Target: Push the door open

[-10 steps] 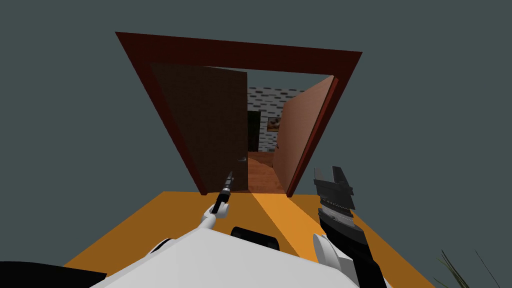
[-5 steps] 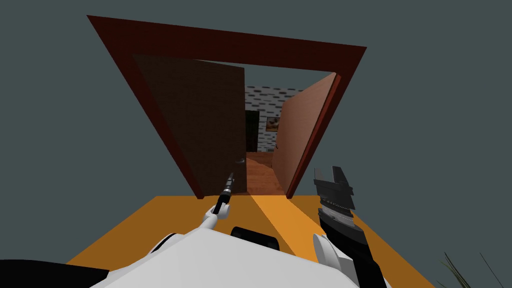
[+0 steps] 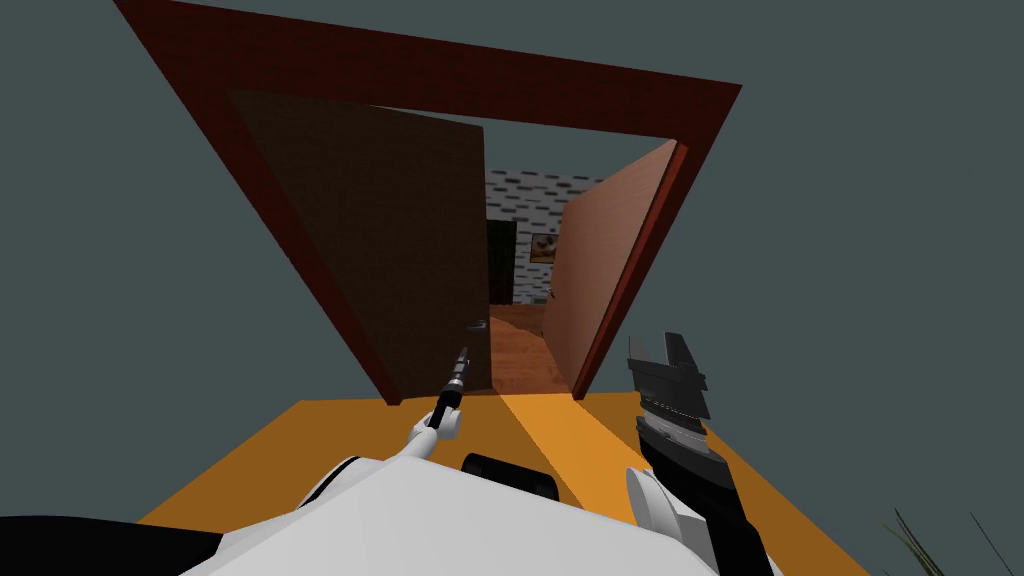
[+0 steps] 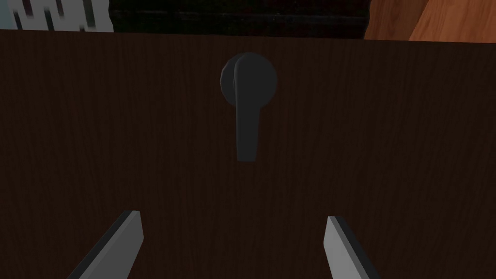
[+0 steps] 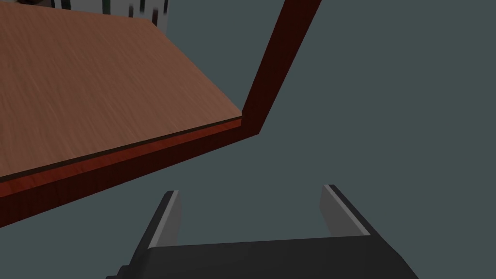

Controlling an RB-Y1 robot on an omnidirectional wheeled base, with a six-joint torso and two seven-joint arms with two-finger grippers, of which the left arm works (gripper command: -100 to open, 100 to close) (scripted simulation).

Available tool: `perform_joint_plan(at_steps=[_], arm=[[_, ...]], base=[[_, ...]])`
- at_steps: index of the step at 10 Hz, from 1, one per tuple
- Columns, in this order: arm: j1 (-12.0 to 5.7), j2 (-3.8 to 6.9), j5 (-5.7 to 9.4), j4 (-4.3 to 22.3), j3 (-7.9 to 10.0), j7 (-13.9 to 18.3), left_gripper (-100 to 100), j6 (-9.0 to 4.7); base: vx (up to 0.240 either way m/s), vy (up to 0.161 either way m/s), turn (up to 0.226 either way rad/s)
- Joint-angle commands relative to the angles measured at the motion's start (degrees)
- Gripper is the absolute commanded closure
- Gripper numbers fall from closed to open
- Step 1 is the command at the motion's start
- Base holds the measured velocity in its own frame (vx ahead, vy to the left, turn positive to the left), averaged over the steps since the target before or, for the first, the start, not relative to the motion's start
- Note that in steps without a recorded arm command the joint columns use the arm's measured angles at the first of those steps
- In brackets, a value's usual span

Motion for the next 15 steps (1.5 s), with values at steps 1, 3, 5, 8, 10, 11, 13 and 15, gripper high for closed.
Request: perform_joint_plan(at_steps=[1, 3, 5, 8, 10, 11, 13, 15], arm=[[0.00, 0.28, 0.08, 0.1, 0.12, 0.0, -100, -0.04], [0.00, 0.54, 0.17, 0.2, 0.28, -0.1, -100, -0.10], [0.00, 0.73, 0.29, 0.3, 0.47, -0.1, -100, -0.16], [-0.01, 0.80, 0.48, 0.5, 0.77, -0.1, -100, -0.27], [-0.01, 0.72, 0.58, 0.6, 0.95, -0.2, -100, -0.33], [-0.01, 0.63, 0.64, 0.6, 1.04, -0.2, -100, -0.36], [0.05, 0.58, 0.65, 0.5, 1.05, -0.2, -100, -0.30], [0.05, 0.58, 0.65, 0.5, 1.05, -0.2, 100, -0.30]], base=[[0.112, 0.009, -0.019], [0.198, 0.037, -0.030], [0.201, 0.055, -0.026], [0.199, 0.044, -0.027], [0.198, 0.029, -0.026], [0.216, 0.028, -0.023], [0.129, 0.037, -0.012], [-0.019, -0.006, 0.007]])
